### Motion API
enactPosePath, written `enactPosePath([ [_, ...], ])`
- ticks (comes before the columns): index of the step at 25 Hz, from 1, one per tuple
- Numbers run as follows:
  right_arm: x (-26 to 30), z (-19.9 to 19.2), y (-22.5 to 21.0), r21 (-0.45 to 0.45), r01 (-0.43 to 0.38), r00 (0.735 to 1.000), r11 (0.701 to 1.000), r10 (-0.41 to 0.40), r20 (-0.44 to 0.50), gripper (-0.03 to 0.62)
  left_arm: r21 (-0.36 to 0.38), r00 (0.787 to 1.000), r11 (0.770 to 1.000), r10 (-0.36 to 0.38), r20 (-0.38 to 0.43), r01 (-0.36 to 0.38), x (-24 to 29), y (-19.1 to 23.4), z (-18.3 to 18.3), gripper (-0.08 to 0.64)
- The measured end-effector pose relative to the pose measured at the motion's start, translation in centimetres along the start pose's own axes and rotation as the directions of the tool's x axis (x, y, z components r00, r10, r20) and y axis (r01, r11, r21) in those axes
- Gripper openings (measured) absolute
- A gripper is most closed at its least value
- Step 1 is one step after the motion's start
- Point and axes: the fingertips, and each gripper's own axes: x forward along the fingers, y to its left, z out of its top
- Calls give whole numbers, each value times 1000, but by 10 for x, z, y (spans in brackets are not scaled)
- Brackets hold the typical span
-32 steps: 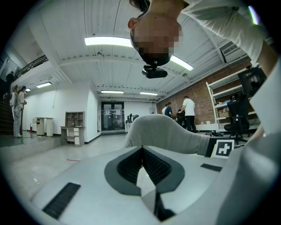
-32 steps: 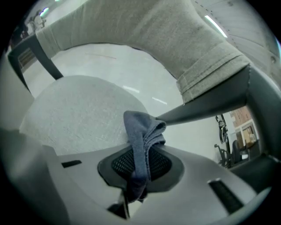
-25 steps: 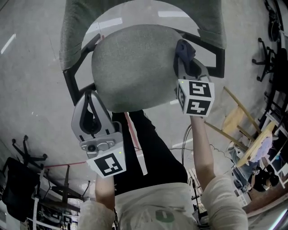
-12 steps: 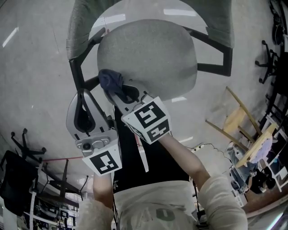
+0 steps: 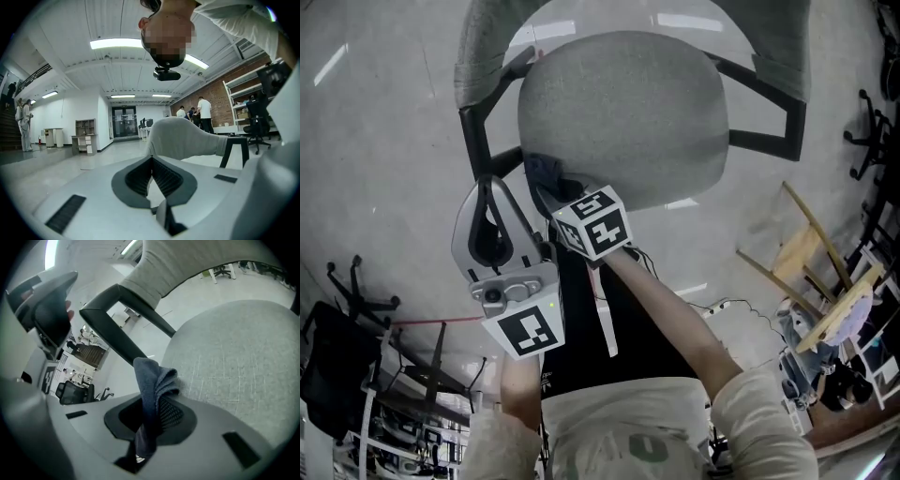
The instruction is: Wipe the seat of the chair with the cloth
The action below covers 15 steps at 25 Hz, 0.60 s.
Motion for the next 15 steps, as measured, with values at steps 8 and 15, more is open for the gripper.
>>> enactPosePath([
  [8, 3, -2, -13, -42, 39, 999, 998, -39, -13, 58, -17, 999, 999, -35, 7, 35, 1, -13, 0, 15],
  [15, -16, -6, -31, -84, 70, 997, 994, -71, -18, 58, -15, 999, 999, -40, 6, 40, 0, -17, 1, 15],
])
